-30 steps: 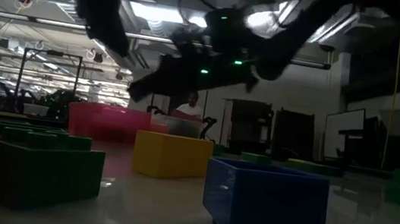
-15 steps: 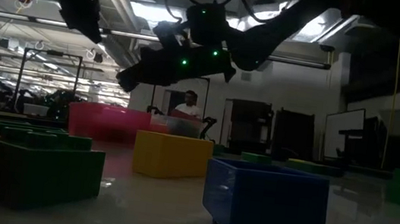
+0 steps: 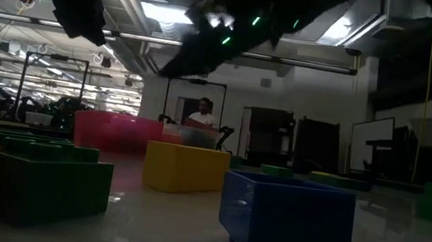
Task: Sort blocks by size
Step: Put the small green game piece into the pink bin
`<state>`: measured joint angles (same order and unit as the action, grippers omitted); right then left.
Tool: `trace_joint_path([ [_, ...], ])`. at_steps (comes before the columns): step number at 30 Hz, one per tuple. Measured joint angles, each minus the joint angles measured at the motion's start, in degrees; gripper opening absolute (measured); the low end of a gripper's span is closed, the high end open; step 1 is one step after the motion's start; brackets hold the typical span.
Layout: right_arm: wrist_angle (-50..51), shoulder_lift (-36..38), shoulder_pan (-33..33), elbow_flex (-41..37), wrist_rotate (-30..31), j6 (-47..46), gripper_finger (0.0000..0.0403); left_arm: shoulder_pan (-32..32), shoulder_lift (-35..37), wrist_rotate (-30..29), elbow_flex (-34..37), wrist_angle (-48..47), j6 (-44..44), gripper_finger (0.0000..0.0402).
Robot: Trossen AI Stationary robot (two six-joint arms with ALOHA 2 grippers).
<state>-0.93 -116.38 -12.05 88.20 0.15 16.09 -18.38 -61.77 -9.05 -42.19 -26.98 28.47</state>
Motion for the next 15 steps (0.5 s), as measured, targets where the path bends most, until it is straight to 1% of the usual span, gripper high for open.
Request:
trace_joint_path([
  [4, 15.91, 8.49, -0.47, -0.02, 0.72, 3.34, 0.0182, -4.11, -2.50, 0.37, 3.15, 8.28, -6.53, 0.0143],
  [8, 28.93, 16.34, -0.80, 0.00, 0.82, 3.84, 0.0182, -7.66, -6.08, 0.43, 4.70, 17.69, -11.99, 0.0143],
  [12, 40.81, 21.56, -0.75, -0.02, 0.77, 3.39, 0.0182, -10.50, -11.58, 0.35, 4.97, 25.32, -15.60, 0.0143],
  [15, 48.49, 24.14, -0.75, -0.02, -1.07, 2.00, 0.0182, -12.15, -16.16, 0.44, 5.00, 29.01, -18.11, 0.0143],
])
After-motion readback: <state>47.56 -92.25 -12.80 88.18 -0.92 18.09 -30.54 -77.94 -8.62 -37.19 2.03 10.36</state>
